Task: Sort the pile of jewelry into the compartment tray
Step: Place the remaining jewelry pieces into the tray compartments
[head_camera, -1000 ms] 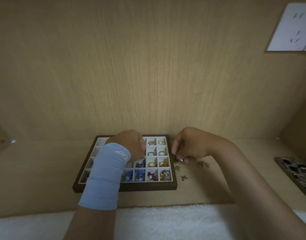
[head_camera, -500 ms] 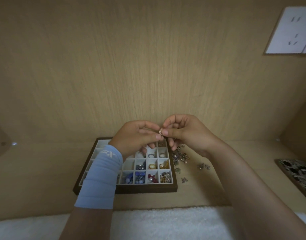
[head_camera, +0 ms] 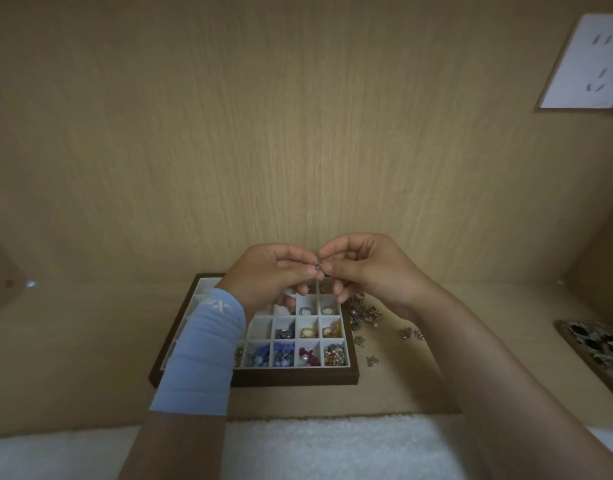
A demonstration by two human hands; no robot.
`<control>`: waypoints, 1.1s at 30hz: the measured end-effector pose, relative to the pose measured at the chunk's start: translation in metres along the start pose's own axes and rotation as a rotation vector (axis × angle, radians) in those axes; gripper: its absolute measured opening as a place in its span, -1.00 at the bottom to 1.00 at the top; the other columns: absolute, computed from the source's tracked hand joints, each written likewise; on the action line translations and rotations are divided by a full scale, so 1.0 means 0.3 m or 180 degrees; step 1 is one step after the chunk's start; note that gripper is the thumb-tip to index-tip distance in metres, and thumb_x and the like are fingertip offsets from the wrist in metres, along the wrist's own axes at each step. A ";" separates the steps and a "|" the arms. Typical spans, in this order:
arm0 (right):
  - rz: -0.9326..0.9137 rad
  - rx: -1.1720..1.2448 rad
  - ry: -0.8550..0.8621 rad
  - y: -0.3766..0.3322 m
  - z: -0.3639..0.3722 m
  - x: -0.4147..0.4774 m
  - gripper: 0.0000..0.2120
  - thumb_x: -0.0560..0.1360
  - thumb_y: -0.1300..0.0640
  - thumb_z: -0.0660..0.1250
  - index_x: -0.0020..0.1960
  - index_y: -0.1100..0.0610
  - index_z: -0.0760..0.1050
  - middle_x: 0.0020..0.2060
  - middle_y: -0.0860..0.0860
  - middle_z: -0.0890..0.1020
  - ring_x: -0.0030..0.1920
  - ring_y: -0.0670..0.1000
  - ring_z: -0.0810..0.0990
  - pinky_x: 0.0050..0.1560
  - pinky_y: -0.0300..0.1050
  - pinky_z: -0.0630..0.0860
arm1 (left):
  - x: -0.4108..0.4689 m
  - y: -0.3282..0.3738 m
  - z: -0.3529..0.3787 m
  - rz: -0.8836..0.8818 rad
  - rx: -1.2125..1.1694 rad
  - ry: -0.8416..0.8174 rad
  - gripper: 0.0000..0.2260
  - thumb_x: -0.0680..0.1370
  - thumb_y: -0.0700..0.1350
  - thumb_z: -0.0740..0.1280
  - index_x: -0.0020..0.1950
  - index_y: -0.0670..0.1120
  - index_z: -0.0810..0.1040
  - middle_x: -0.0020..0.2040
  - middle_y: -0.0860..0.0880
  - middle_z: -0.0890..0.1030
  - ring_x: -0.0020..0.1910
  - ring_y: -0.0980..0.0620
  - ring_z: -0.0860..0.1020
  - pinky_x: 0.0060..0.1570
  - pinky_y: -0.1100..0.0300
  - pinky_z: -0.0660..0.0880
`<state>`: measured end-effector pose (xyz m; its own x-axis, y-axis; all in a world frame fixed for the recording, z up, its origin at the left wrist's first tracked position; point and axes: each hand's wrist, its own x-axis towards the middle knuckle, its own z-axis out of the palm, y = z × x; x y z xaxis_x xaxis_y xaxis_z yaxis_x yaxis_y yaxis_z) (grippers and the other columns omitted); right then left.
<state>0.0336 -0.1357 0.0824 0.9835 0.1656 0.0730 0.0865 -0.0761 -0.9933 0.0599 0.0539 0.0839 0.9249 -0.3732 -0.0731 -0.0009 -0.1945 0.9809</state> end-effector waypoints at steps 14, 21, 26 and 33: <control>-0.0520 -0.0709 0.0523 0.040 0.088 0.013 -0.97 0.47 0.24 0.50 -0.09 0.18 0.69 -0.31 0.06 0.72 -0.44 -0.05 0.59 -0.43 -0.22 0.52 | -0.032 -0.018 -0.057 0.0127 0.0193 0.0182 -0.87 0.54 -0.15 0.41 0.08 -0.03 0.64 -0.16 -0.02 0.72 -0.29 0.10 0.60 -0.37 0.23 0.54; -0.0674 -0.1096 0.0541 0.074 0.152 0.052 -0.96 0.46 0.14 0.52 -0.13 0.09 0.70 -0.27 0.03 0.72 -0.35 -0.09 0.61 -0.27 -0.11 0.60 | -0.090 -0.063 -0.079 0.0204 0.0060 0.0472 -0.91 0.56 -0.14 0.37 -0.02 -0.04 0.68 -0.16 -0.03 0.73 -0.25 0.07 0.61 -0.34 0.24 0.54; -0.0500 -0.1557 0.0127 0.092 0.214 0.090 -0.91 0.57 0.16 0.39 -0.08 0.09 0.67 -0.28 0.04 0.70 -0.41 -0.13 0.57 -0.31 -0.22 0.53 | -0.099 -0.160 -0.113 0.0397 0.0221 0.0870 -0.88 0.54 -0.15 0.39 -0.06 0.05 0.69 -0.15 0.08 0.72 -0.16 0.21 0.64 -0.08 0.27 0.54; -0.0724 -0.3900 -0.0438 0.102 0.273 0.148 -0.87 0.58 0.06 0.33 -0.03 0.06 0.64 -0.08 -0.02 0.61 -0.11 -0.01 0.58 -0.08 -0.07 0.54 | -0.086 -0.246 -0.171 0.0307 0.2566 0.1164 -0.72 0.56 -0.02 0.30 0.27 0.14 0.54 0.31 0.12 0.51 0.35 0.03 0.36 0.40 0.09 0.23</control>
<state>0.0668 -0.0503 0.0481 0.9086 0.3906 0.1483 0.4153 -0.8831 -0.2183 0.0557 0.1244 0.0225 0.9703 -0.1349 0.2007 -0.2250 -0.8078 0.5448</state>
